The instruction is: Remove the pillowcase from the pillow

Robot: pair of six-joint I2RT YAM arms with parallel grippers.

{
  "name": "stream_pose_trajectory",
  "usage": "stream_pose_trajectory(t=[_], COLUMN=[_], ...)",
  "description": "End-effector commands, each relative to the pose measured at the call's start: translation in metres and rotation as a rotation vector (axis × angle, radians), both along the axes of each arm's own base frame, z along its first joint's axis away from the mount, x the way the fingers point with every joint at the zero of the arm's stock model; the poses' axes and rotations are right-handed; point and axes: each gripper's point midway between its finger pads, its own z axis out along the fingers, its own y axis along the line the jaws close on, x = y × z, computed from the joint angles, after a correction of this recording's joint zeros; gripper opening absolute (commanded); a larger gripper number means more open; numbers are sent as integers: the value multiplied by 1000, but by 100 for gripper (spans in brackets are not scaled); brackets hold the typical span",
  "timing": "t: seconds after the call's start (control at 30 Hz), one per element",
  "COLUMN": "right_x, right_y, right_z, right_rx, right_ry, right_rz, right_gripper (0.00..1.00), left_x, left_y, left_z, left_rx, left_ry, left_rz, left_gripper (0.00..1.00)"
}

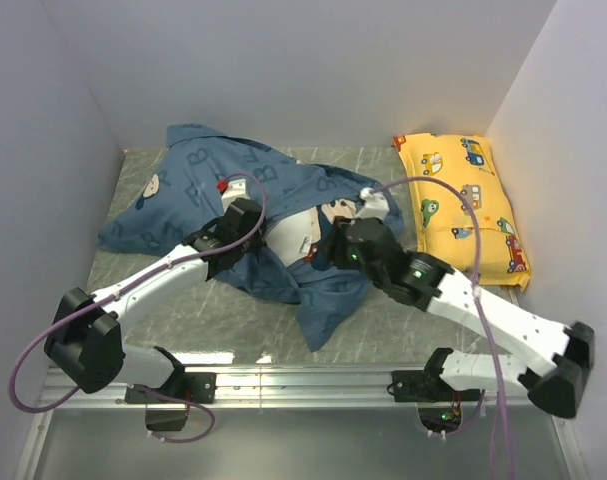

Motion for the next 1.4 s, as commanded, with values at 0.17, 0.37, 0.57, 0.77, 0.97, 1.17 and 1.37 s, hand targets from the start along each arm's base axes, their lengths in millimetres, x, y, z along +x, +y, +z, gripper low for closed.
stream_pose_trajectory(t=[0.17, 0.37, 0.57, 0.77, 0.97, 1.17, 1.37], right_x=[34, 35, 9, -11, -8, 4, 8], right_y=[27, -14, -87, -100, -36, 7, 10], right_z=[-32, -80, -124, -182, -208, -190, -169], right_rx=[-199, -344, -206, -77, 78, 174, 183], right_ry=[90, 158, 215, 304, 380, 312, 260], right_rz=[-91, -186, -257, -278, -46, 102, 116], right_gripper=[72, 30, 0, 0, 0, 0, 0], left_x=[-13, -7, 8, 23, 17, -1, -7], left_y=[-21, -4, 43, 111, 64, 7, 2], left_z=[-14, -11, 3, 24, 13, -3, 10], left_rx=[-53, -33, -54, -130, -170, -56, 41], left_ry=[56, 49, 27, -15, 22, 62, 43], left_rz=[-57, -6, 95, 245, 92, -36, -31], left_gripper=[0, 0, 0, 0, 1, 4, 40])
